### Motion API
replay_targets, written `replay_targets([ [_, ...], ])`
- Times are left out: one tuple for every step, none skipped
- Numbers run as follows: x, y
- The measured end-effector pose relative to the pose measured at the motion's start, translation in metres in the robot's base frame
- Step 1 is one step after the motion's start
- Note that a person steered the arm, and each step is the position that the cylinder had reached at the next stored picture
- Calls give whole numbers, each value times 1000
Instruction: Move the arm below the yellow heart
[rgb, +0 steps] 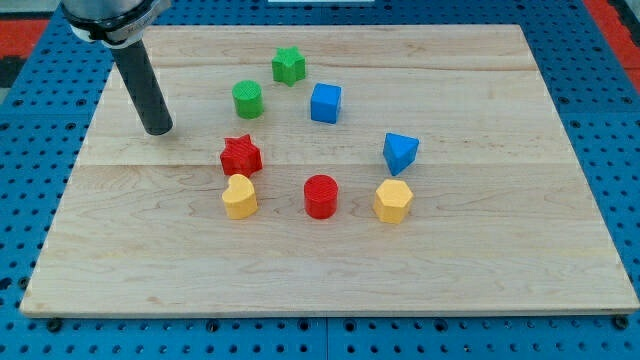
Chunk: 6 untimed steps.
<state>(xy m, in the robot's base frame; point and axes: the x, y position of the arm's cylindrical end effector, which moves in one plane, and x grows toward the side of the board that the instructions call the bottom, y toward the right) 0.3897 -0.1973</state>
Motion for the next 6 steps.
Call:
replay_targets([
  [12, 4],
  [55, -3],
  [115, 6],
  [167, 58],
  [176, 126],
  [171, 195],
])
